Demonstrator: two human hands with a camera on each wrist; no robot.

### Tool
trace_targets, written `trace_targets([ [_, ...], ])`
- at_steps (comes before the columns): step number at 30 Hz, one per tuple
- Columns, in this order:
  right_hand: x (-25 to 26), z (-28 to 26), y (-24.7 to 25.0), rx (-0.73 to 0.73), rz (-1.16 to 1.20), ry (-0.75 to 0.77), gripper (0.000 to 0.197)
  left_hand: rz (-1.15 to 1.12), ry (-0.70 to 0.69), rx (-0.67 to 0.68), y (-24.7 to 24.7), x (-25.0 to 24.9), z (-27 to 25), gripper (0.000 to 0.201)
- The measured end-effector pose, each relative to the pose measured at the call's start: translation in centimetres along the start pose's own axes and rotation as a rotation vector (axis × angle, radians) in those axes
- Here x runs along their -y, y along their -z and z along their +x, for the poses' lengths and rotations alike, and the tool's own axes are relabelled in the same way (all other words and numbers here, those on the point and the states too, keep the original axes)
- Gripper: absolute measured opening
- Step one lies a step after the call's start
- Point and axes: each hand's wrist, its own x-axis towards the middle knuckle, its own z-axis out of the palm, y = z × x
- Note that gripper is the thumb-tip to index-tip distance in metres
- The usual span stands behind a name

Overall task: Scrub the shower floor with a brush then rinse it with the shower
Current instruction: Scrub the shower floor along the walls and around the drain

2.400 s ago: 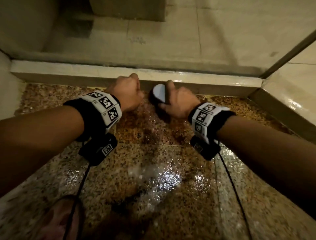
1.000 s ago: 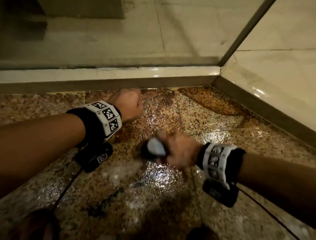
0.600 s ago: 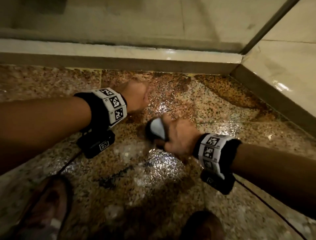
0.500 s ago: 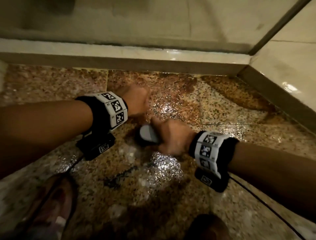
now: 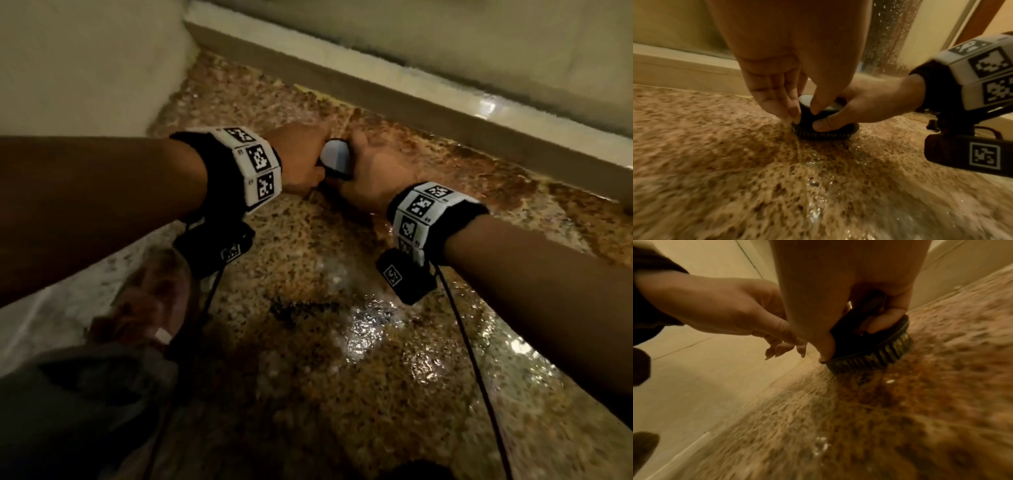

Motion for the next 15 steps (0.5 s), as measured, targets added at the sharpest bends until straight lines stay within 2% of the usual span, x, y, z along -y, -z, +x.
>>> trace_targets([
  [3,0.3,0.3,0.4,0.033,-0.036,0.034,0.054,0.030,0.067,0.020,0.2,0.4,-0.9,0.039],
  [6,0.4,-1.1,0.7,0.073,-0.107,0.081,0.063,0.050,0.017,0.113,0.7,0.3,-0.1,0.040],
  [9,1.2,-5.4,0.2,0.153,-0.229,0.177,0.059,0.000,-0.095,0.384,0.4,0.1,0.8,0.023],
  [12,3.1,-11.4,-1.1,0.388,-0.278,0.291,0.056,0.079,-0.167,0.718,-2.1,-0.8,-0.2,0.031],
  [13,3.7,-12.7,-1.7,0.462,-0.285,0.320,0.060,0.129,-0.182,0.769,-3.1,-0.9,-0.6,0.034],
  [14,4.2,-13.1,-1.8,0.506,-0.308,0.323,0.064,0.176,-0.209,0.765,-3.7,-0.9,-0.6,0.034],
  [15,4.2,-12.6,-1.6,0.483,-0.314,0.320,0.062,0.199,-0.247,0.706,-3.7,-0.7,-0.5,0.031],
])
